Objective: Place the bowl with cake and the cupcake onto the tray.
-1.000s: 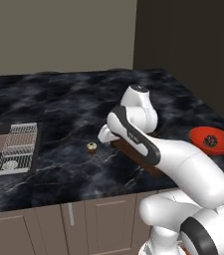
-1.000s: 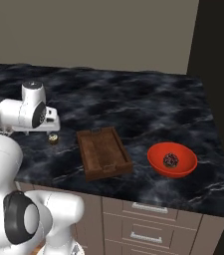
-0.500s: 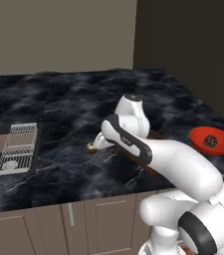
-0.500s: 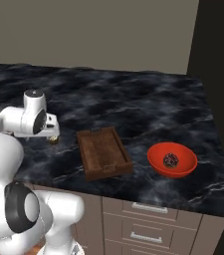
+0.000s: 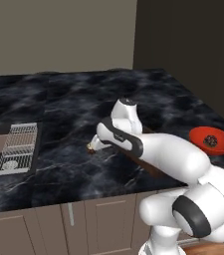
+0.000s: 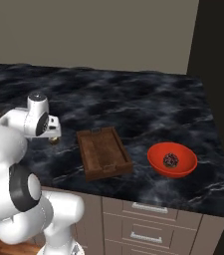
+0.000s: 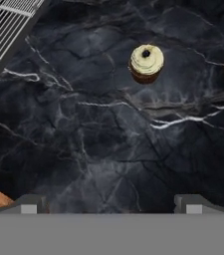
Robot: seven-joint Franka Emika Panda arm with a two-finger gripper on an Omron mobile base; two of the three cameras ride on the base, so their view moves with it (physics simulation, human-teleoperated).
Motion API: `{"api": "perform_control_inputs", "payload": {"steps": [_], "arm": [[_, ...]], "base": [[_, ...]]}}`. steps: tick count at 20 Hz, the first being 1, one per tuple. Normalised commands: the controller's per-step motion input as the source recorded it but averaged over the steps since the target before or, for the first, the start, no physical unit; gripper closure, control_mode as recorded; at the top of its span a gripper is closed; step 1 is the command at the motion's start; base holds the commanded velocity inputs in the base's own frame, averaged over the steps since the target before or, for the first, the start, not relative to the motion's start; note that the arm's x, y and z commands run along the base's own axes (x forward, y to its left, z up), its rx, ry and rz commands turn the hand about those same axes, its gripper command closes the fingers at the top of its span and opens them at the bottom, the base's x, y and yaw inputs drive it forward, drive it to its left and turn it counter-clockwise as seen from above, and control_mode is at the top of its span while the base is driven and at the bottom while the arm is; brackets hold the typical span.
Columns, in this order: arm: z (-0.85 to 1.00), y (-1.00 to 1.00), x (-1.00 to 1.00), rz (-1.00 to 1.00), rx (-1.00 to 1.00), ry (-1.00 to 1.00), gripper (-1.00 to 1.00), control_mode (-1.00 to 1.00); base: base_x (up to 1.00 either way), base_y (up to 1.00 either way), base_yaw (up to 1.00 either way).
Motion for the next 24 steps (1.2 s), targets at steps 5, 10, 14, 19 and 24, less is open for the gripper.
{"api": "perform_control_inputs", "payload": {"steps": [5,10,14,19,24], "arm": [[-0.12,0.01,0.34,0.00,0.00,0.00,-1.00,-1.00],[-0.18,0.07,0.35,0.00,-0.01,0.00,-1.00,-1.00],[-0.25,0.12,0.31,0.00,-0.02,0.00,-1.00,-1.00],[-0.23,0.10,0.29,0.00,-0.04,0.00,-1.00,-1.00],[-0.18,0.08,0.29,0.00,-0.01,0.00,-1.00,-1.00]], "base": [[0.00,0.00,0.00],[0.00,0.00,0.00],[0.00,0.00,0.00],[0.00,0.00,0.00],[0.00,0.00,0.00]]}}
